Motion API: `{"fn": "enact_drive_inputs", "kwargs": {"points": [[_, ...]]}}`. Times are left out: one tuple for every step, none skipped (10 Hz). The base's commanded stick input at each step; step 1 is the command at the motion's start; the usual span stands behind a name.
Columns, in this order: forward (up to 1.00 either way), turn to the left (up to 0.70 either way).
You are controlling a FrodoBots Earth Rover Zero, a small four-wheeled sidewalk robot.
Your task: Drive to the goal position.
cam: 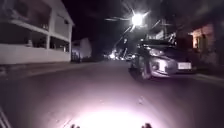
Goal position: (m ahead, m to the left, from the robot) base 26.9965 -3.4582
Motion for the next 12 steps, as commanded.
{"fn": "enact_drive_inputs", "kwargs": {"points": [[0.7, 0.0], [0.7, 0.0], [0.7, 0.0], [0.7, 0.0], [0.7, 0.0], [0.7, 0.0], [0.7, 0.0], [0.7, 0.0], [0.7, 0.0], [0.7, 0.0], [0.7, 0.0], [0.7, 0.0]]}}
